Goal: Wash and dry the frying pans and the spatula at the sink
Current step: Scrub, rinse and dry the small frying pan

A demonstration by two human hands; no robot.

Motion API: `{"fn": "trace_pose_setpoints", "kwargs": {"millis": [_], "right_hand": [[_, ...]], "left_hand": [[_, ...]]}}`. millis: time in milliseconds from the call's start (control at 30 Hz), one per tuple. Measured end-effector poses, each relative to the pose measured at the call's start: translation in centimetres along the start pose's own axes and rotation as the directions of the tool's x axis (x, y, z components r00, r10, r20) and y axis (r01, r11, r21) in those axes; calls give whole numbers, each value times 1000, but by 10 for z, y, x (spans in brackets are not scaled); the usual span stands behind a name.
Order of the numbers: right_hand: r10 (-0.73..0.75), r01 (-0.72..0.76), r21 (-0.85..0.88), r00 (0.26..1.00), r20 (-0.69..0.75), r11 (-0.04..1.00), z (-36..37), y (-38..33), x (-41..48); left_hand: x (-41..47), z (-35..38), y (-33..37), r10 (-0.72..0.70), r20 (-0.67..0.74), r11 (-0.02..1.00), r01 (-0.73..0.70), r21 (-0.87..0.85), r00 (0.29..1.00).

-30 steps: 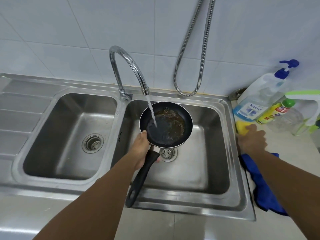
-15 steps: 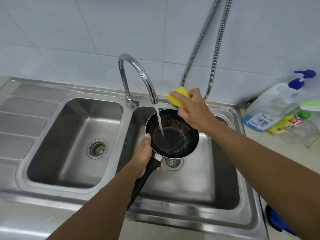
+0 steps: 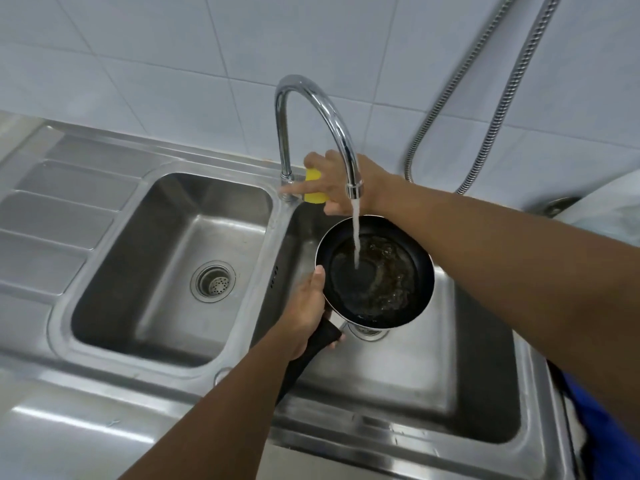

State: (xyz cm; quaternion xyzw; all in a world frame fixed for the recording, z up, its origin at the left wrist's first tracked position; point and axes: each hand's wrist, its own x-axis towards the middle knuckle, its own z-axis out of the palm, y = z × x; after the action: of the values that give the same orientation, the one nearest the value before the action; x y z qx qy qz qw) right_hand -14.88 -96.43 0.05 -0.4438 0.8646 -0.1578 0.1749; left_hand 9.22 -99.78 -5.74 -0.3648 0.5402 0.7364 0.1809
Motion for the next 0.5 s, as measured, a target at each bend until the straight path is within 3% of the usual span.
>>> {"fn": "trace_pose_setpoints", "kwargs": {"millis": [33, 67, 133, 167, 233, 300, 367, 433, 500], "right_hand": [[-136, 115, -318, 990, -46, 941, -6, 0, -9], [-255, 190, -563, 966, -38, 804, -3, 9, -9], [-187, 155, -602, 982, 10, 784, -11, 7, -21], [-137, 115, -544, 991, 0, 831, -15, 5, -27], [-35, 13, -249, 996, -84, 968, -16, 2, -43], [28, -31, -9, 978, -207, 999, -6, 3, -73], [118, -43, 175, 889, -443, 984, 15, 7, -114], [221, -118, 219, 812, -540, 969, 40, 4, -149], [282, -219, 183, 829, -484, 958, 60, 5, -158]], "left_hand": [[2, 0, -2, -6, -4, 1000, 6, 0, 1000], [3, 0, -3, -8, -8, 1000, 8, 3, 1000], [5, 0, -6, -1, -13, 1000, 1, 8, 1000], [3, 1, -6, 5, -12, 1000, -5, 12, 1000], [0, 1, -5, -1, -6, 1000, 1, 9, 1000], [-5, 1, -2, -8, -1, 1000, 8, -6, 1000], [-7, 1, 0, 0, -1, 1000, 0, 3, 1000], [-9, 2, 1, 2, 14, 1000, -2, 5, 1000], [-8, 4, 1, 27, 8, 999, -27, 20, 1000]]}}
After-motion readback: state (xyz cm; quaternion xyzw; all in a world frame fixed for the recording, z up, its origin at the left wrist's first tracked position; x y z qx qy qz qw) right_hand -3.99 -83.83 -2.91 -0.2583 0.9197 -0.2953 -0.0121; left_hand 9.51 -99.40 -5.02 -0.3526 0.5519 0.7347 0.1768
